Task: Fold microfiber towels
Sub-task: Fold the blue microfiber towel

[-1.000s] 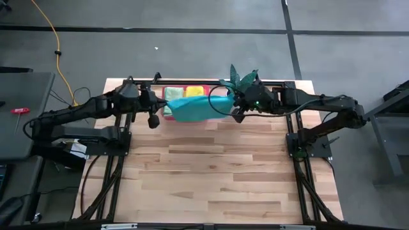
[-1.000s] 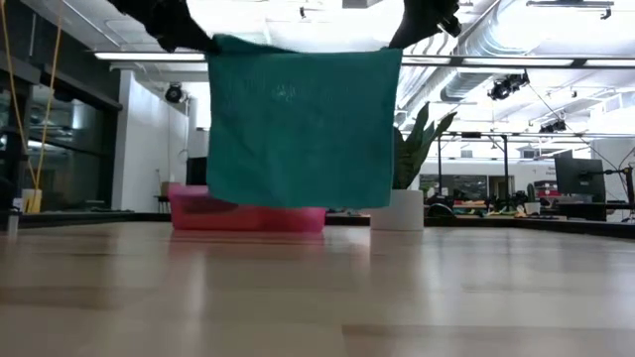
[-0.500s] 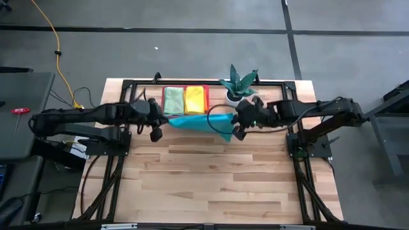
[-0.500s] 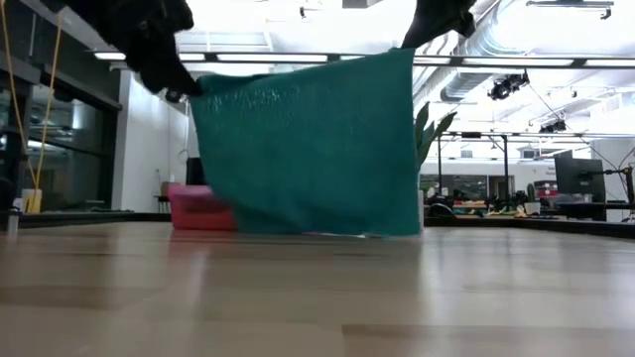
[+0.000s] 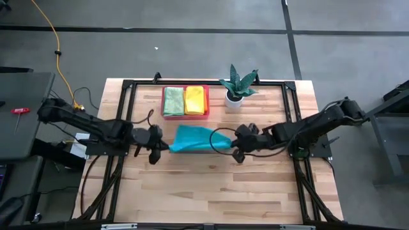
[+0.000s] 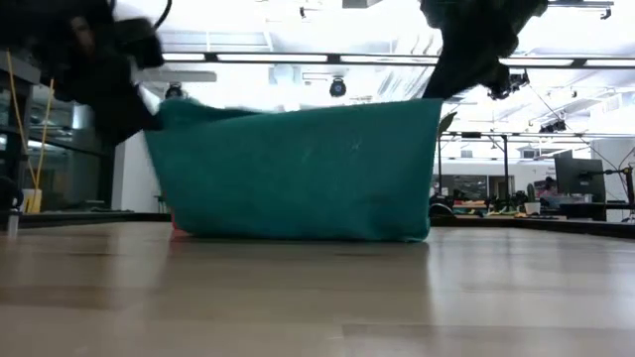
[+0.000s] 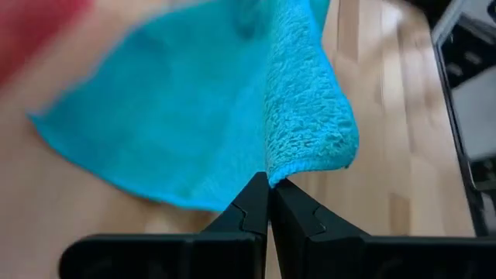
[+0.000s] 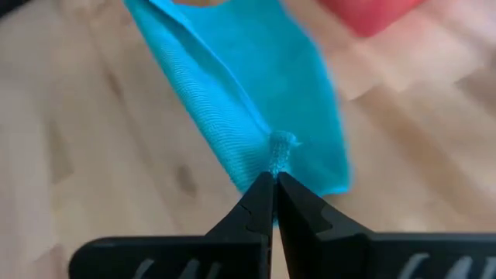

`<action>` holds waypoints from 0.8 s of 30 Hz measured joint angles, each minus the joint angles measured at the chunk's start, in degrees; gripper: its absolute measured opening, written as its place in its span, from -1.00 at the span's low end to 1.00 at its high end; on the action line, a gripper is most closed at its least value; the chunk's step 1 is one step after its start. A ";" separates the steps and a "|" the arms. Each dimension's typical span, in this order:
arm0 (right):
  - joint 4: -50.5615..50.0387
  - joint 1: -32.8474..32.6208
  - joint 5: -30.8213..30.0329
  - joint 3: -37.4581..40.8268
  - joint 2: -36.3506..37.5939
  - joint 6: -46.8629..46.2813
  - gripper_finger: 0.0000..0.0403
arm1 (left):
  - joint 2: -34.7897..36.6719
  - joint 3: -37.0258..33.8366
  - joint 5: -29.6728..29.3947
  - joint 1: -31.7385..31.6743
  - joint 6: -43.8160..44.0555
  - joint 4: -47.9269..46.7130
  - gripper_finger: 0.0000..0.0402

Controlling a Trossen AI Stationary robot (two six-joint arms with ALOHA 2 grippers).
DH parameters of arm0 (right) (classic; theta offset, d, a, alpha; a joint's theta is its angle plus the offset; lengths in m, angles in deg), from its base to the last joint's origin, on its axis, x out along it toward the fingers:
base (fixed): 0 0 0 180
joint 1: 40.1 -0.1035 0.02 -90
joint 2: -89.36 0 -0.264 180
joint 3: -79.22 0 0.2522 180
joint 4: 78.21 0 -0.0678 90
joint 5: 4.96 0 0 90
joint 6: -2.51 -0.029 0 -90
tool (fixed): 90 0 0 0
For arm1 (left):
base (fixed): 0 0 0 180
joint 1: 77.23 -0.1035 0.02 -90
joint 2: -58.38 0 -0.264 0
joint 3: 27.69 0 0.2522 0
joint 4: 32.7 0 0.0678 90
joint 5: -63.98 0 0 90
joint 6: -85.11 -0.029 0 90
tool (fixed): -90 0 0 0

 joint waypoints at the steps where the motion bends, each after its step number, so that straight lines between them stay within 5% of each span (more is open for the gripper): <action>1: 1.98 -0.54 0.88 1.19 0.00 -0.63 -1.00 | -0.24 -0.75 -0.02 1.56 1.93 -0.06 -1.00; 12: 27.66 -5.12 5.35 16.20 0.00 -8.19 -1.00 | -4.51 -5.20 -1.49 12.93 12.65 3.63 -1.00; 24: 38.97 -7.54 15.01 20.03 -6.97 -11.64 -1.00 | -15.43 -5.66 3.08 16.70 14.76 14.28 -1.00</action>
